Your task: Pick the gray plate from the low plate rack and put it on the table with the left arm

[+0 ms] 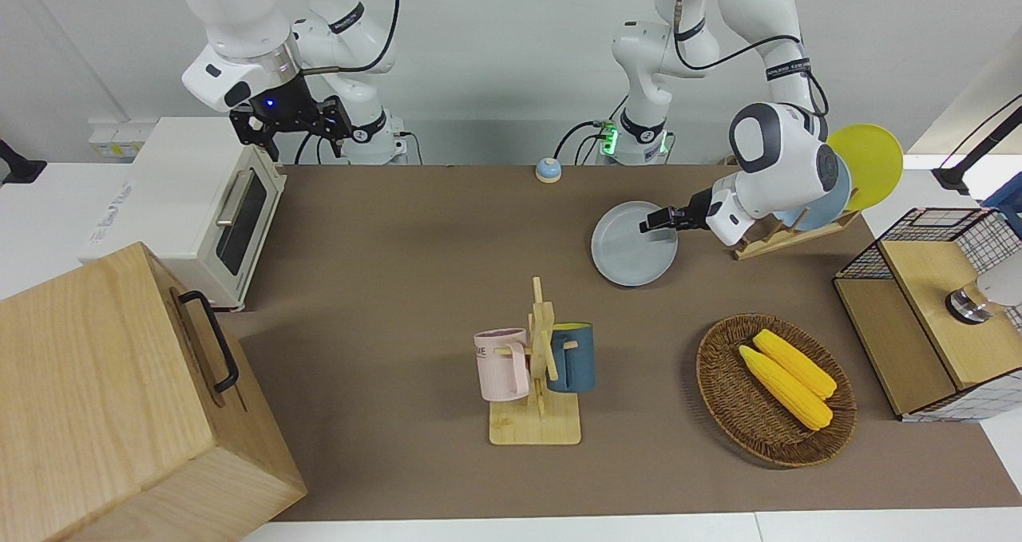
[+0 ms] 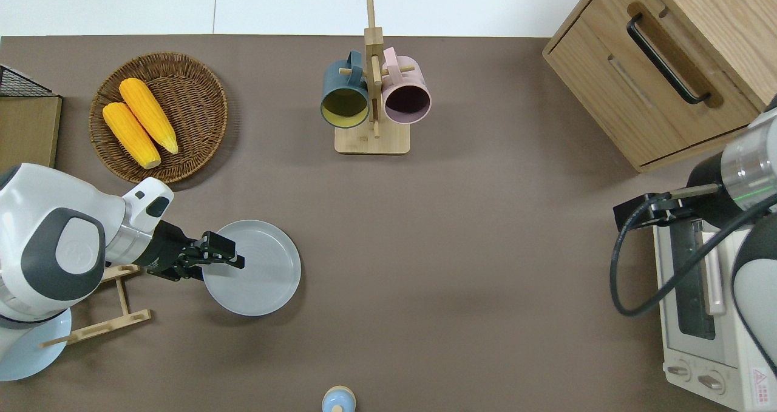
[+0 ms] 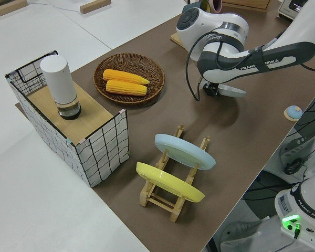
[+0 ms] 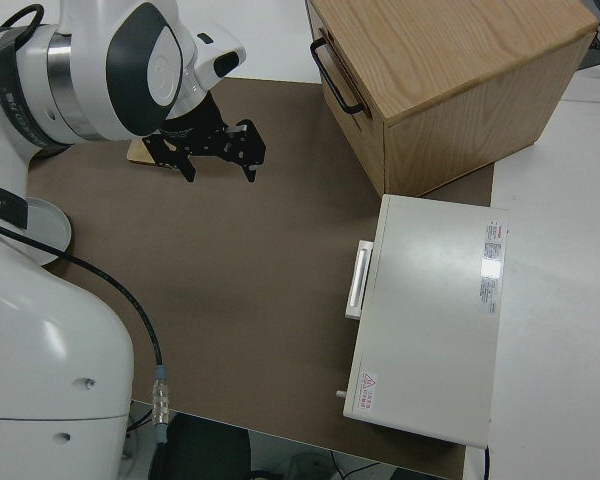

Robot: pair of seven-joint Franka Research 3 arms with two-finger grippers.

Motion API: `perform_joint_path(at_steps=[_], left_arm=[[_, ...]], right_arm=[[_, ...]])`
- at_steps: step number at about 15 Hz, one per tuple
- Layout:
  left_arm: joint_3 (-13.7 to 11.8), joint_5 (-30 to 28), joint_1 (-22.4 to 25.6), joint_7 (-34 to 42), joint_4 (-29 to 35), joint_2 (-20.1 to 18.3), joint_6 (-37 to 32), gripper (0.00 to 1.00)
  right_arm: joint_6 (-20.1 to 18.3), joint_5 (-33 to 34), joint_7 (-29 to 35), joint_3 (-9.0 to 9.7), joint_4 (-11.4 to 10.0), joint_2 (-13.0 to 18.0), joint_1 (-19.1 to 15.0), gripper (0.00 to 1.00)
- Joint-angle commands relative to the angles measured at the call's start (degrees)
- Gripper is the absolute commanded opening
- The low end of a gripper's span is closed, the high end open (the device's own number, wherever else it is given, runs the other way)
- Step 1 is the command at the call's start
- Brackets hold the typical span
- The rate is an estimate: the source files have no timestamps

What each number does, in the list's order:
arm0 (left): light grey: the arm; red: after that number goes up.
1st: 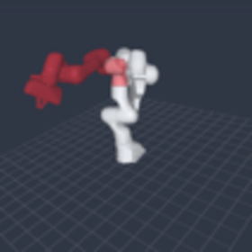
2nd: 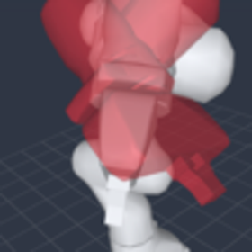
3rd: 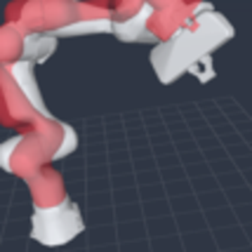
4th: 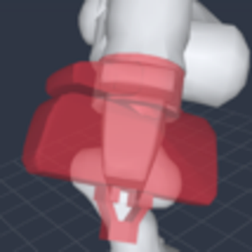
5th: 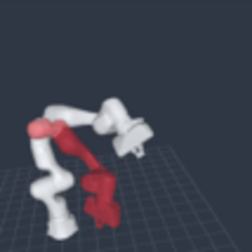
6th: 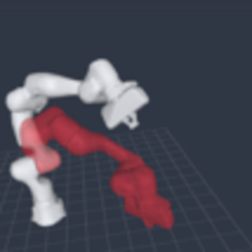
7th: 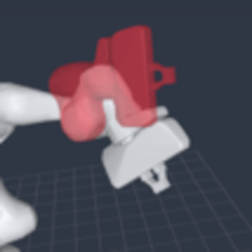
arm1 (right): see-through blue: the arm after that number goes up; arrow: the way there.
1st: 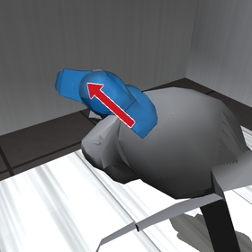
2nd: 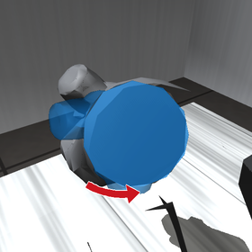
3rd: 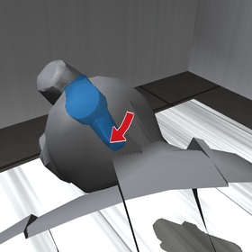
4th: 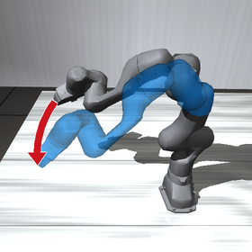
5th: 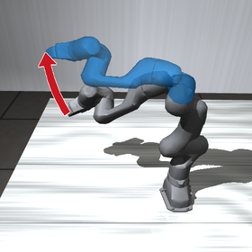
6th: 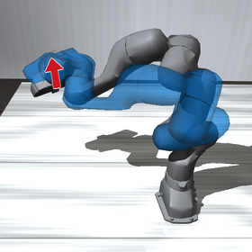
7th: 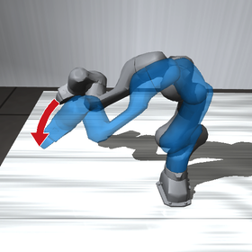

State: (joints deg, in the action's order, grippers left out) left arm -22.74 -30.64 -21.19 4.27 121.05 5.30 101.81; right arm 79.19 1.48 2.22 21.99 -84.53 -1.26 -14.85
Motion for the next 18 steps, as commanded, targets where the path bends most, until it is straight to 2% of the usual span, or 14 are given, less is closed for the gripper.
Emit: perform_joint_path(at_steps=[1, 6, 9, 10, 11, 13, 16, 17, 18], left_arm=[[-0.8, 2.0, -1.0, 0.7, 0.5, -1.2, 0.9, 0.98], [-1.5, 14.5, 0.0, 0.1, -4.3, -3.3, -0.6, 0.99], [-1.3, 22.1, 1.1, -0.1, -12.8, -4.5, -8.1, 0.99], [-0.8, 24.9, 1.1, -0.8, -14.6, -5.4, -8.6, 0.99], [0.5, 28.4, 1.3, -2.2, -16.0, -6.4, -8.7, 0.99], [6.8, 34.0, 6.5, -4.5, -19.9, -8.3, -11.0, 0.99], [12.8, 33.7, 11.8, -4.5, -25.8, -9.3, -14.3, 0.99], [15.2, 33.6, 13.8, -4.6, -25.9, -10.1, -14.8, 0.99], [16.3, 33.9, 14.4, -4.6, -25.9, -10.6, -14.9, 0.99]], right_arm=[[-0.6, 0.3, 0.7, 1.21, 0.4, 0.1, -1.3, 0.983], [-0.6, 0.3, 0.7, 1.13, 0.4, 0.1, -1.3, 0.983], [-0.6, 0.3, 0.7, 1.21, 0.4, 0.1, -1.3, 0.983], [-0.6, 0.3, 0.7, 1.13, 0.4, 0.1, -1.3, 0.983], [-0.6, 0.3, 0.7, 1.21, 0.4, 0.1, -1.3, 0.983], [-0.6, 0.3, 0.7, 1.21, 0.4, 0.1, -1.3, 0.983], [-0.6, 0.3, 0.7, 1.21, 0.4, 0.1, -1.3, 0.983], [-0.6, 0.3, 0.7, 1.21, 0.3, 0.1, -1.3, 0.983], [-0.6, 0.3, 0.7, 1.21, 0.4, 0.1, -1.3, 0.983]])
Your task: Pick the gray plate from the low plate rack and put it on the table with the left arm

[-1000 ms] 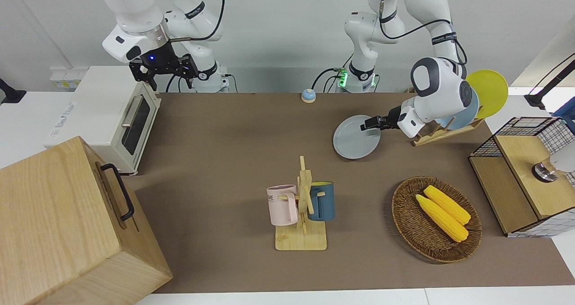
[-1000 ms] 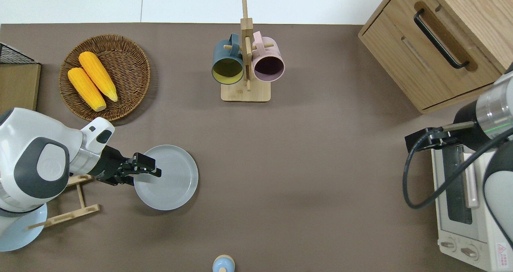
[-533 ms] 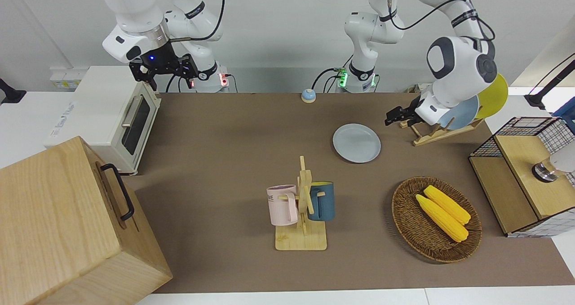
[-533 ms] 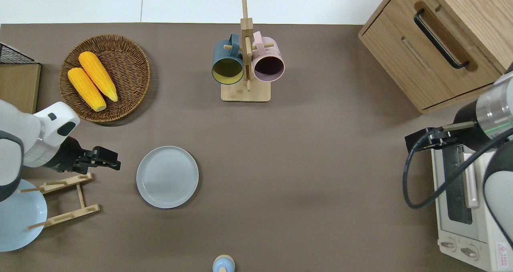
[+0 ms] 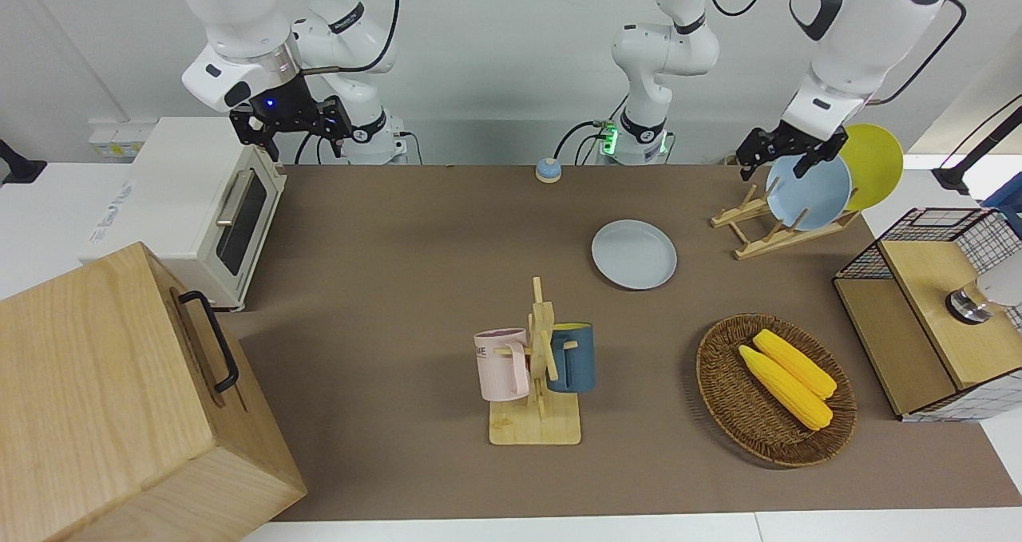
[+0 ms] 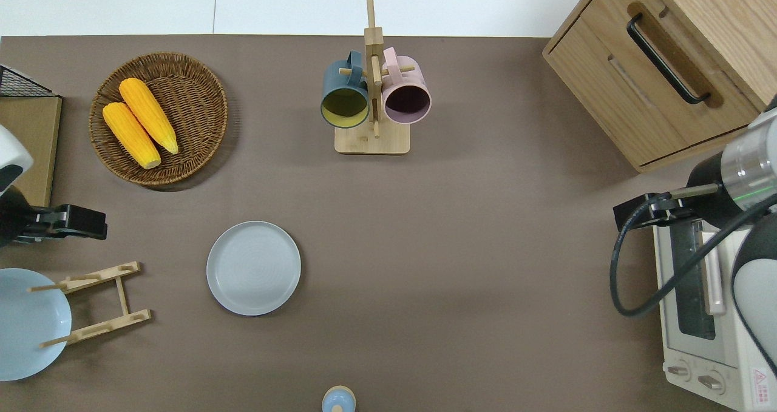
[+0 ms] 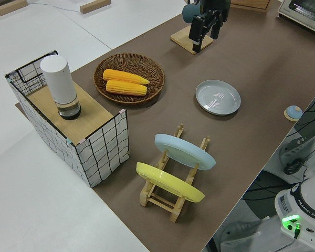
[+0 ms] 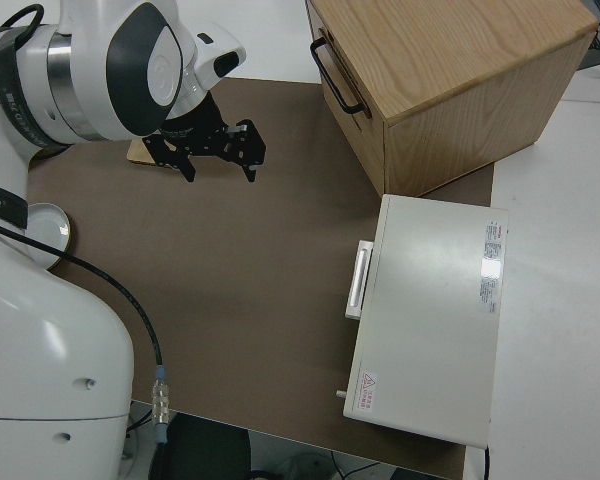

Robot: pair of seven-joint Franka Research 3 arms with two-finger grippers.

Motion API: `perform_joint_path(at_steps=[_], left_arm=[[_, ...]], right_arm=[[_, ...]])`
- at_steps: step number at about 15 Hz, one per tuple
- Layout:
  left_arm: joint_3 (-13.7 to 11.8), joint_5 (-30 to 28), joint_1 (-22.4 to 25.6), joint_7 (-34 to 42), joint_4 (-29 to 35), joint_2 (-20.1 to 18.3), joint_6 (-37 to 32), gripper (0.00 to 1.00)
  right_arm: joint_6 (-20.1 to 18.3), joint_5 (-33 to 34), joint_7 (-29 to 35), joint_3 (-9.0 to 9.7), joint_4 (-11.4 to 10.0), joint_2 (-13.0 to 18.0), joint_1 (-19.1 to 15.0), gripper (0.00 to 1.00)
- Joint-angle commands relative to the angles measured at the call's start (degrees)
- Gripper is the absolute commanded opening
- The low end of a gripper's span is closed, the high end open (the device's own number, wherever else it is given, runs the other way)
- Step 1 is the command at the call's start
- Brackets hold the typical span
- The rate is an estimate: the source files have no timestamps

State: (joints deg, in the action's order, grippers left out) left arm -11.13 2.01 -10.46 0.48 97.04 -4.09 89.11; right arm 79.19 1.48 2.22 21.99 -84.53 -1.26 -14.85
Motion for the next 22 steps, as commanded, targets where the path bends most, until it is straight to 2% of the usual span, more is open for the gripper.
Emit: perform_joint_path(at_steps=[1, 18, 20, 22], left_arm=[[5.3, 0.9, 3.9, -0.9, -2.0, -1.4, -2.1, 0.99], [6.2, -0.8, 5.1, -0.6, -2.1, -1.7, -2.2, 0.99], [6.4, -4.3, 6.5, -0.1, -2.0, -1.6, -2.2, 0.99], [6.4, -4.4, 6.4, -0.1, -1.8, -1.6, -2.2, 0.99]], right_arm=[[-0.6, 0.3, 0.7, 1.21, 0.3, 0.2, -1.3, 0.983], [-0.7, 0.3, 0.7, 1.13, 0.4, 0.1, -1.3, 0.983], [-0.6, 0.3, 0.7, 1.21, 0.4, 0.1, -1.3, 0.983], [-0.6, 0.3, 0.7, 1.13, 0.4, 0.1, -1.3, 0.983]])
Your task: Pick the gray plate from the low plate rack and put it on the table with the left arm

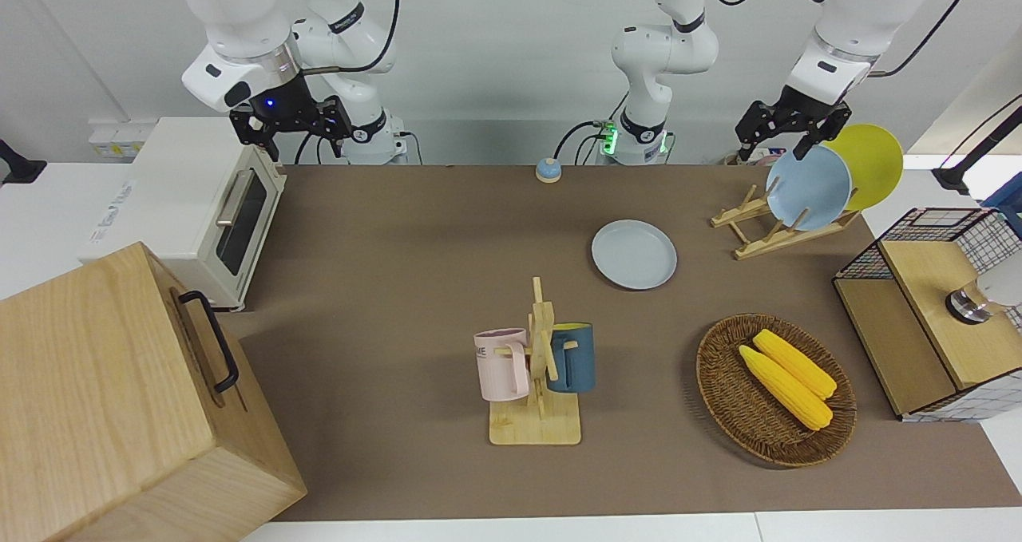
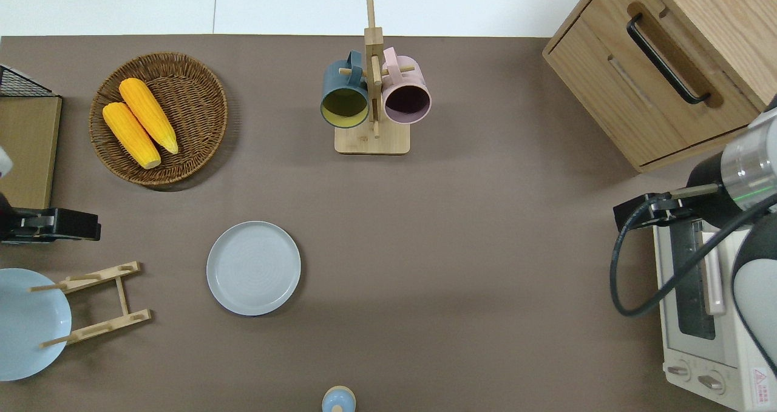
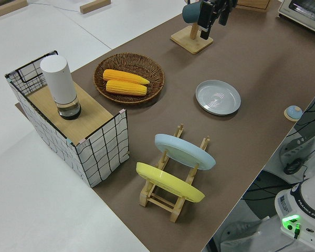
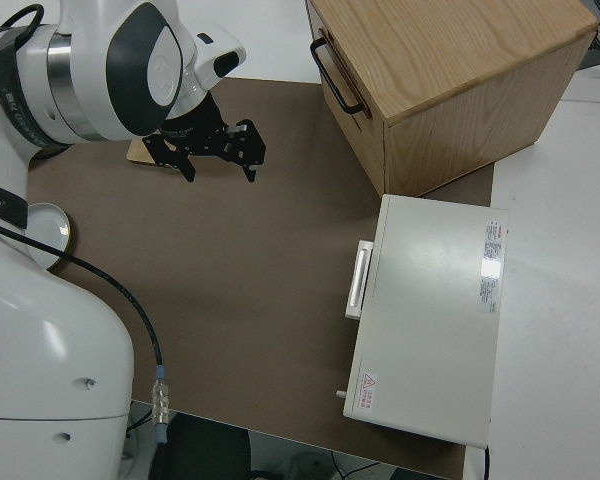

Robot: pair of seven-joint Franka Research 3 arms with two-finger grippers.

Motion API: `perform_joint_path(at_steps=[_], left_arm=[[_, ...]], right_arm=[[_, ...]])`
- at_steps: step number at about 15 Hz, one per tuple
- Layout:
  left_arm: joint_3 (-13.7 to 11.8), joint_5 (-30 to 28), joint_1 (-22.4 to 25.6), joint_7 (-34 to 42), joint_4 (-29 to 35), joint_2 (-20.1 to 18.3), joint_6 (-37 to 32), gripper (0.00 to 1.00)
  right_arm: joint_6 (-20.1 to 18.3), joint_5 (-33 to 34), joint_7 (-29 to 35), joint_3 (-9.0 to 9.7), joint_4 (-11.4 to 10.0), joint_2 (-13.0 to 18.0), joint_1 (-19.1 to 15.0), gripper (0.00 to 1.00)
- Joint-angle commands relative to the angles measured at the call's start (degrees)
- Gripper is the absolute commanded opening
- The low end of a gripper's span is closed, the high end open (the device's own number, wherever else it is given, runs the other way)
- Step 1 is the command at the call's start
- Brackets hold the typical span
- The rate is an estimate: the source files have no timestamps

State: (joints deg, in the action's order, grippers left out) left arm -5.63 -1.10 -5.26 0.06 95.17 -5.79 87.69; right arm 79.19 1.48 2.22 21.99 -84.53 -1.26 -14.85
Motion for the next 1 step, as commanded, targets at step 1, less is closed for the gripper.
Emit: perform_joint_path(at_steps=[1], left_arm=[[0.9, -1.3, 1.2, 0.3, 0.2, 0.1, -0.8, 0.99]], right_arm=[[-0.6, 0.3, 0.7, 1.12, 0.4, 0.1, -1.3, 0.983]])
